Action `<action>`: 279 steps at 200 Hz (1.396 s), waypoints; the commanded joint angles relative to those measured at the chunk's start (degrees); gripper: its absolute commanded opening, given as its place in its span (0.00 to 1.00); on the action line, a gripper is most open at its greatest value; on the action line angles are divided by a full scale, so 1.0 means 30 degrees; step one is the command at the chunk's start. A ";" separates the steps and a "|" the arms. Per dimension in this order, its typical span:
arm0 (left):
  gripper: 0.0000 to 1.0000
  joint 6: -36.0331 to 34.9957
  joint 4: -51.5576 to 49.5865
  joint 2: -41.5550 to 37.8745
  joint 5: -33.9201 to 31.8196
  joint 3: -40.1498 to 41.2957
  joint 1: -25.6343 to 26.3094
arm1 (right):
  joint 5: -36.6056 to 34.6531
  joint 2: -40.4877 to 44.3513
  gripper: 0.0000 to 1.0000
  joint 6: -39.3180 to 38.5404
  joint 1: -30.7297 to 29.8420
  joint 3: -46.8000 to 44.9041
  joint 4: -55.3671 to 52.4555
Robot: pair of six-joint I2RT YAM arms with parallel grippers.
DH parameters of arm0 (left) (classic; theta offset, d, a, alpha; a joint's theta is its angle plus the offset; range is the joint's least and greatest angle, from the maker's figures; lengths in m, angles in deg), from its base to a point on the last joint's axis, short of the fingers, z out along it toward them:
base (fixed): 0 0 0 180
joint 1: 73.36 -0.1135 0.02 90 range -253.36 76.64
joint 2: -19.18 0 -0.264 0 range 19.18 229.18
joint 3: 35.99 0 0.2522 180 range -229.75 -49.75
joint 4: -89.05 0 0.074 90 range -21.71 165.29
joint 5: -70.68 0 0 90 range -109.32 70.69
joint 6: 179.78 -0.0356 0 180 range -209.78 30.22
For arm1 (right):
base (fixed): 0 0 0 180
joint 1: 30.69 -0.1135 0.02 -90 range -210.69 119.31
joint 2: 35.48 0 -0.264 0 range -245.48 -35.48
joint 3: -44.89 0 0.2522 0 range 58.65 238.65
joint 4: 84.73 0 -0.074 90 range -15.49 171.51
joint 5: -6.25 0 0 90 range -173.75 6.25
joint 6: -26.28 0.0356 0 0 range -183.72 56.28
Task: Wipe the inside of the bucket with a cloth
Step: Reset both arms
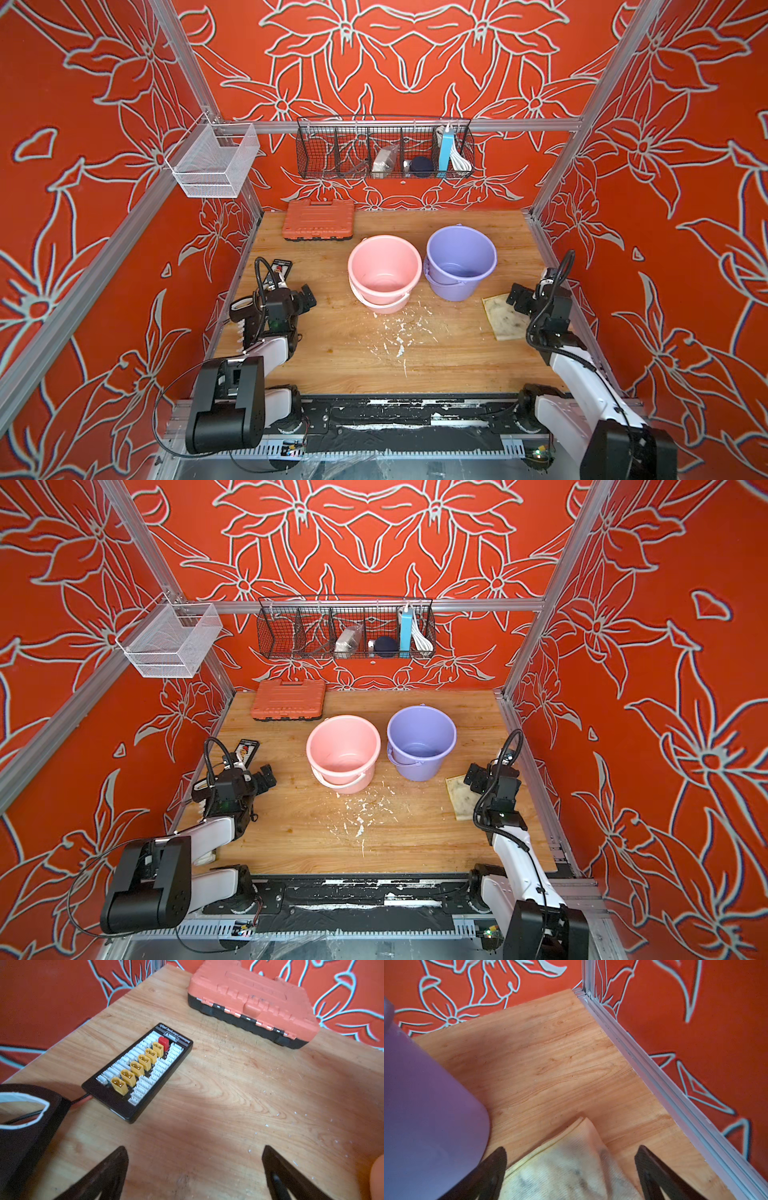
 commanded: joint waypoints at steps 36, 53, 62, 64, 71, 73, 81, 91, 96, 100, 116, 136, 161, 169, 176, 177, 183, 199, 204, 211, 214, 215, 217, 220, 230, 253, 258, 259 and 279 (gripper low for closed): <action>0.99 -0.2636 0.5660 0.1162 0.1458 0.1434 0.1211 | -0.1162 0.0387 0.98 -0.2202 -0.0612 -0.2761 0.6361; 0.99 -0.3520 0.8262 0.3373 0.3116 0.1505 0.1451 | -0.0440 -0.0420 0.97 -0.2937 -0.0700 -0.3366 0.8163; 0.99 -0.3350 0.6805 0.2866 0.2671 0.1140 0.1484 | 0.0416 -0.0860 0.97 -0.3688 -0.0753 -0.3957 0.9763; 0.99 -0.3266 0.6283 0.2639 0.2498 0.1041 0.1492 | 0.0610 -0.0925 0.97 -0.3963 -0.0797 -0.4055 1.0134; 0.99 -0.2998 0.5575 0.2313 0.1847 0.0886 0.1485 | 0.1202 -0.1316 0.97 -0.4847 -0.0945 -0.4318 1.1060; 0.99 -0.2951 0.5683 0.2391 0.1721 0.0875 0.1478 | 0.1363 -0.1428 0.97 -0.5037 -0.0962 -0.4350 1.1242; 0.99 -0.2953 0.6472 0.2850 0.1682 0.0999 0.1477 | 0.1754 -0.1967 0.97 -0.5180 -0.1068 -0.4215 1.1472; 0.99 -0.2927 0.5703 0.2822 0.1607 0.0606 0.1482 | 0.1845 -0.2695 0.98 -0.5058 -0.1105 -0.3911 1.1813; 0.99 -0.2913 0.4891 0.2640 0.1582 0.0336 0.1523 | 0.1703 -0.2951 0.98 -0.4884 -0.1127 -0.3707 1.1672; 0.99 -0.3004 0.4678 0.2656 0.1633 0.0171 0.1548 | 0.1488 -0.3229 0.98 -0.4682 -0.1142 -0.3603 1.1789; 0.99 -0.3566 0.3853 0.3087 0.2476 -0.0572 0.1665 | 0.1530 -0.5449 0.98 -0.4340 -0.1170 -0.4198 1.5007; 0.99 -0.4030 0.3207 0.3208 0.2016 -0.0979 0.2251 | 0.1486 -0.8847 0.98 -0.4703 -0.1591 -0.4963 1.9525; 1.00 -0.4154 0.3198 0.3260 0.1671 -0.1035 0.2487 | 0.1068 -0.9362 0.98 -0.4938 -0.1920 -0.4260 1.9064; 0.99 -0.4156 0.3169 0.3280 0.1668 -0.1046 0.2500 | 0.0615 -0.8457 0.98 -0.4784 -0.1964 -0.3724 1.6667; 0.99 -0.4178 0.3163 0.3269 0.1616 -0.1034 0.2530 | 0.0188 -0.8833 0.98 -0.4599 -0.1958 -0.3463 1.6701; 0.99 -0.4182 0.3166 0.3277 0.1613 -0.1034 0.2544 | 0.0143 -0.8957 0.98 -0.4595 -0.1961 -0.3448 1.6824; 1.00 -0.4186 0.3171 0.3258 0.1529 -0.1062 0.2561 | -0.0268 -0.9417 0.98 -0.4448 -0.1971 -0.3287 1.7259; 0.99 -0.4269 0.3426 0.3238 0.0724 -0.0911 0.2967 | -0.0876 -0.9102 0.98 -0.4112 -0.1993 -0.2239 1.4840; 0.99 -0.4326 0.3621 0.3231 0.0328 -0.0795 0.3129 | -0.0979 -0.8985 0.98 -0.4066 -0.1986 -0.1875 1.3836; 0.99 -0.4360 0.3751 0.3227 0.0099 -0.0742 0.3253 | -0.0798 -0.9384 0.98 -0.4172 -0.1993 -0.1751 1.4213; 0.99 -0.4361 0.3729 0.3234 0.0089 -0.0741 0.3257 | -0.0643 -0.9504 0.98 -0.4254 -0.1993 -0.1700 1.4316; 0.99 -0.4361 0.3728 0.3231 0.0088 -0.0741 0.3260 | -0.0609 -0.9542 0.98 -0.4277 -0.2008 -0.1673 1.4313; 0.99 -0.4347 0.3712 0.3250 0.0073 -0.0755 0.3262 | -0.0540 -0.9578 0.98 -0.4293 -0.2011 -0.1602 1.4245; 0.99 -0.4345 0.3673 0.3270 0.0085 -0.0805 0.3247 | -0.0494 -0.9580 0.98 -0.4372 -0.2021 -0.1487 1.4013; 0.99 -0.4332 0.3469 0.3267 0.0172 -0.0935 0.3259 | -0.0589 -0.9335 0.98 -0.4287 -0.2052 -0.1068 1.2767; 0.99 -0.4332 0.3318 0.3330 0.0321 -0.1023 0.3188 | -0.0779 -0.9481 0.98 -0.4298 -0.2129 -0.0798 1.2459; 0.99 -0.4339 0.3323 0.3326 0.0313 -0.1013 0.3197 | -0.0780 -0.9554 0.98 -0.4331 -0.2121 -0.0851 1.2684; 0.99 -0.4336 0.3334 0.3321 0.0303 -0.0994 0.3200 | -0.0795 -0.9567 0.98 -0.4344 -0.2130 -0.0853 1.2706; 0.99 -0.4332 0.3482 0.3288 0.0264 -0.0928 0.3204 | -0.0841 -0.9564 0.98 -0.4333 -0.2168 -0.0797 1.2606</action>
